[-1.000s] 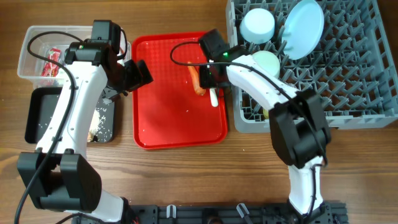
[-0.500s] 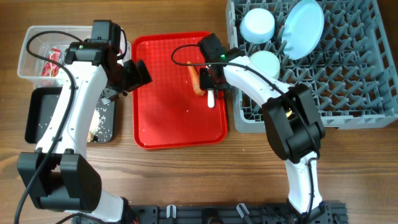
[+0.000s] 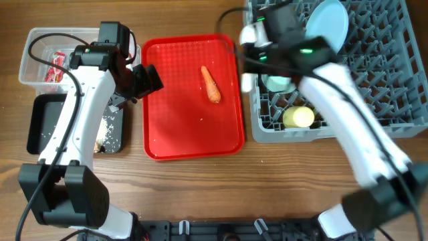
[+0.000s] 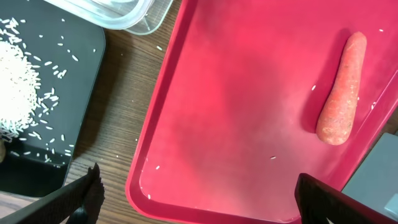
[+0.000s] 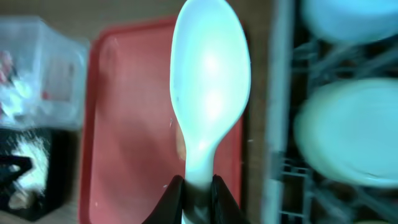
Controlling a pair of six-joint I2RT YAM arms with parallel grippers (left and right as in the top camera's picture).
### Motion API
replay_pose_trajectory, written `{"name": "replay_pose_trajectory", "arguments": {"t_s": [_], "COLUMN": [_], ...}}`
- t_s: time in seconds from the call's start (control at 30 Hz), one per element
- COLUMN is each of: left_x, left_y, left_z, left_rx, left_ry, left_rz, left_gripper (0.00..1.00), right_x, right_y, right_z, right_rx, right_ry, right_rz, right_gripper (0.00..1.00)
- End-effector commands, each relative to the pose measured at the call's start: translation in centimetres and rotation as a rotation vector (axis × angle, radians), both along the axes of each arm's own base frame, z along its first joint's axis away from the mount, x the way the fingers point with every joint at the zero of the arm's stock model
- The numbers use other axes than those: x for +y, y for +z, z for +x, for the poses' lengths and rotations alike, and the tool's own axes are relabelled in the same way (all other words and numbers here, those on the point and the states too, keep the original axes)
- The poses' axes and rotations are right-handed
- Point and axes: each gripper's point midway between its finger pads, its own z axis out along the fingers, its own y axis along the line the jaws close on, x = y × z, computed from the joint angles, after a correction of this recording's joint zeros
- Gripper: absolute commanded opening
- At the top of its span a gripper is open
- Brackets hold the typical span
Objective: Sort waste into correct bins and load items into the dishwasher rack
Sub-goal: 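Lay the white spoon in the dish rack with the right gripper, then grasp the carrot on the red tray with the left gripper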
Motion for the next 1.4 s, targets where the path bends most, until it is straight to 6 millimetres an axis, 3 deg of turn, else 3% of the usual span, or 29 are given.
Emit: {"name": "replay_pose_trajectory", "arguments": {"t_s": [0.0,0.1,0.17,0.27,0.33,0.37,0.4,0.43,0.47,0.6,0.77,0.8,0.83,0.97,1.1,1.23,1.27,1.3,1.33,1.37], "left_x": [0.2,0.1,0.1,0.0,-0.1,-0.1,-0.2,-0.4,-0.5,-3.4,-11.3,-13.3,-14.1,-17.7,-19.0,-18.6,-18.5,-18.5,-18.4,-18.4], "left_y": [0.2,0.2,0.2,0.2,0.2,0.2,0.2,0.2,0.3,0.6,1.0,-0.5,-1.4,-7.2,-12.1,-13.9,-13.9,-13.9,-13.9,-13.9], "left_z": [0.1,0.0,0.0,0.1,0.1,0.1,0.1,0.2,0.3,1.3,3.1,3.8,4.1,5.5,6.1,5.8,5.8,5.7,5.7,5.7], "left_rx": [-0.008,-0.004,-0.003,-0.006,-0.005,-0.003,-0.004,-0.01,-0.013,-0.072,-0.186,-0.199,-0.201,-0.179,-0.153,-0.121,-0.12,-0.119,-0.118,-0.117], "left_ry": [0.013,0.016,0.015,0.018,0.025,0.042,0.044,0.039,0.036,-0.033,-0.047,0.015,0.053,0.065,-0.056,-0.083,-0.082,-0.081,-0.081,-0.081], "left_rz": [0.007,0.003,-0.002,-0.003,-0.012,-0.015,-0.019,-0.02,-0.02,-0.031,-0.101,-0.077,-0.061,-0.051,-0.005,0.025,0.029,0.033,0.034,0.035], "left_gripper": [1.0,1.0,1.0,1.0,1.0,1.0,1.0,1.0,1.0,1.0,1.0,0.97,0.96,0.96,1.0,0.99,0.95,0.81,0.58,0.45], "right_x": [-8.2,-14.8,-17.9,-21.5,-22.2,-22.2,-22.0,-21.9,-21.9,-21.6,-21.7,-21.7,-21.6,-21.5,-21.4,-21.4,-21.3,-21.4,-21.4,-21.4], "right_y": [2.8,0.5,-1.7,-5.0,-6.8,-7.4,-8.1,-8.3,-8.4,-7.2,0.1,2.3,3.4,5.7,5.1,4.7,4.7,4.7,4.7,4.7], "right_z": [0.9,0.9,0.1,-1.7,-2.7,-2.8,-2.5,-2.5,-2.5,-2.1,-2.3,-3.1,-3.7,-5.3,-6.3,-6.7,-6.7,-6.7,-6.7,-6.7], "right_rx": [-0.056,0.029,0.113,0.23,0.286,0.294,0.292,0.296,0.297,0.25,0.02,-0.047,-0.081,-0.138,-0.095,-0.075,-0.075,-0.075,-0.075,-0.075], "right_ry": [-0.235,-0.444,-0.589,-0.881,-1.028,-1.057,-1.064,-1.06,-1.059,-0.919,-0.681,-0.629,-0.61,-0.601,-0.6,-0.599,-0.599,-0.6,-0.599,-0.599], "right_rz": [-0.054,-0.09,-0.062,0.038,0.097,0.111,0.134,0.139,0.137,0.09,-0.003,-0.033,-0.041,-0.035,-0.045,-0.05,-0.05,-0.049,-0.049,-0.049], "right_gripper": [0.04,0.04,0.04,0.04,0.1,0.35,0.79,0.92,0.98,1.0,1.0,1.0,1.0,1.0,1.0,1.0,1.0,1.0,1.0,1.0]}}
